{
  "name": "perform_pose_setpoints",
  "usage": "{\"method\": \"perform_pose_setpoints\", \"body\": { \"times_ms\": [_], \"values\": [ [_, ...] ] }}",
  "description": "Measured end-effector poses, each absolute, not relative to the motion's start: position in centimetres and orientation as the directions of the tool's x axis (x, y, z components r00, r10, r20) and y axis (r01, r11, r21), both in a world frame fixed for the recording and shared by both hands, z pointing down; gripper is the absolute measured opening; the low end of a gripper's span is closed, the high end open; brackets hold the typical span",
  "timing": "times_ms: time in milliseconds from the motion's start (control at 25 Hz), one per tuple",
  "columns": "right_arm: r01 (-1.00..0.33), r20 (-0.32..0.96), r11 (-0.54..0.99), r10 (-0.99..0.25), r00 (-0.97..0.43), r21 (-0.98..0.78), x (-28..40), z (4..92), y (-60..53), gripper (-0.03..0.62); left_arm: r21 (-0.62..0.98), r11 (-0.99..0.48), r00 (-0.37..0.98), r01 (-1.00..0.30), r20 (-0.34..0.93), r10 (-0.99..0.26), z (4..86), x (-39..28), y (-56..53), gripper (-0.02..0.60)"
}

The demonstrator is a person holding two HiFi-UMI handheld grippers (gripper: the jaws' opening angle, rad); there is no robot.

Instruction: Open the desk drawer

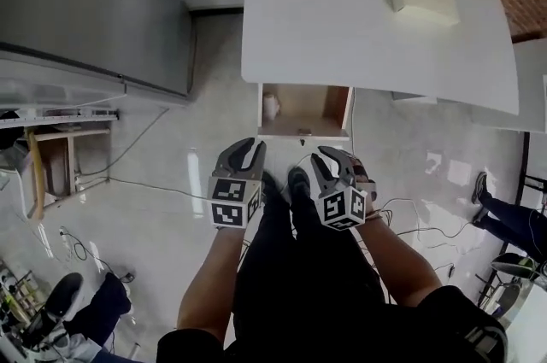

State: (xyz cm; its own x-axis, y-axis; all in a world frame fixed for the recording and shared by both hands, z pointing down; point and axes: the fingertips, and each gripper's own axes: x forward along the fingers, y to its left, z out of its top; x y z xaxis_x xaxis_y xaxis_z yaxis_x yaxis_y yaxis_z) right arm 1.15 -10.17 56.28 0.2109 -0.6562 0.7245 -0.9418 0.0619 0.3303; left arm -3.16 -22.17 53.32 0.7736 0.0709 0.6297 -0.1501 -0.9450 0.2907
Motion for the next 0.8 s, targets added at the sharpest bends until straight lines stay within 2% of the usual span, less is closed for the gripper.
{"method": "perform_pose_setpoints", "body": {
  "times_ms": [320,600,800],
  "values": [
    [-0.991,0.726,-0.066,-0.675,0.132,0.118,0.0,50.3,-10.7,0.077,0.333,-0.931,0.818,-0.150,0.571,0.073,45.7,-3.7,-23.7,0.074],
    [-0.988,0.704,-0.125,-0.693,0.154,0.093,0.0,45.6,-9.9,0.071,0.339,-0.931,0.818,-0.138,0.569,0.086,43.4,-6.6,-24.7,0.062],
    [-0.980,0.666,-0.200,-0.727,0.166,0.026,1.8,42.1,-9.0,0.063,0.375,-0.908,0.819,-0.187,0.569,0.066,43.0,-7.7,-25.1,0.054]
  ]
}}
